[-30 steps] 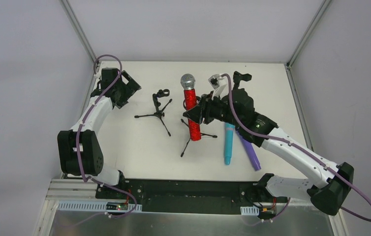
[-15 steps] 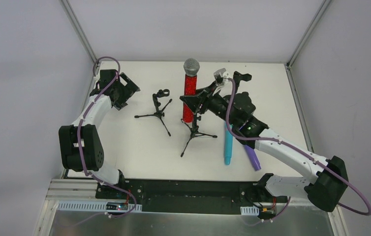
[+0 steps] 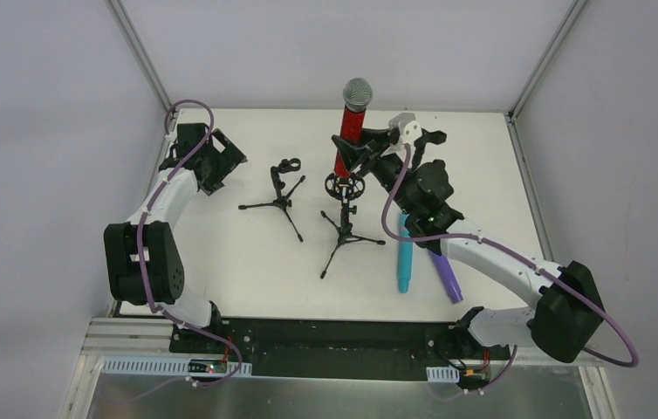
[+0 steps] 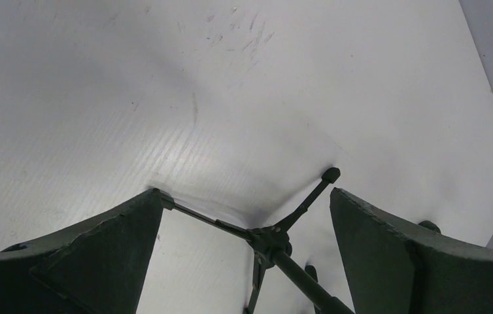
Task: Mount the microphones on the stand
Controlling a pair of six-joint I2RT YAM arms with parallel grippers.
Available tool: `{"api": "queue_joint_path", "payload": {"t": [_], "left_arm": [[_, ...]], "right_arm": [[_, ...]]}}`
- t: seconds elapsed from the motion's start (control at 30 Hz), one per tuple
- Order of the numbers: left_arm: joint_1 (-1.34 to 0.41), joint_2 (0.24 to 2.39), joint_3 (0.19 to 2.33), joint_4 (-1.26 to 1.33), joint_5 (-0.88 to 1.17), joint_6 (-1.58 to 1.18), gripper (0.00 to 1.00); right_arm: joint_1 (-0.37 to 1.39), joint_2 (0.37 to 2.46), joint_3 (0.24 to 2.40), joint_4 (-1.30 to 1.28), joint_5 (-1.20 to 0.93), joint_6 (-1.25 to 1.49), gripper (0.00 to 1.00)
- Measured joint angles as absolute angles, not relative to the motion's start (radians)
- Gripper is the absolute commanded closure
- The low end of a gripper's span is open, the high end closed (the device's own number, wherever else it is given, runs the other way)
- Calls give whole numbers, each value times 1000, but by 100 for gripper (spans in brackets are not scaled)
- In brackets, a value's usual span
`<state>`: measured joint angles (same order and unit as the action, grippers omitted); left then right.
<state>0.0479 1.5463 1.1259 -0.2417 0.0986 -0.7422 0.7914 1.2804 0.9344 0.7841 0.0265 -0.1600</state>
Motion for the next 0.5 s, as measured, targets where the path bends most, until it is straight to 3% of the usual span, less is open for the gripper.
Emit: {"api": "queue_joint_path", "payload": {"t": [0.5], "left_arm": [[48,1547,1126,-241,99,-723,1]], "right_arm": [[646,1388,891,946,-20,-116,100]]}}
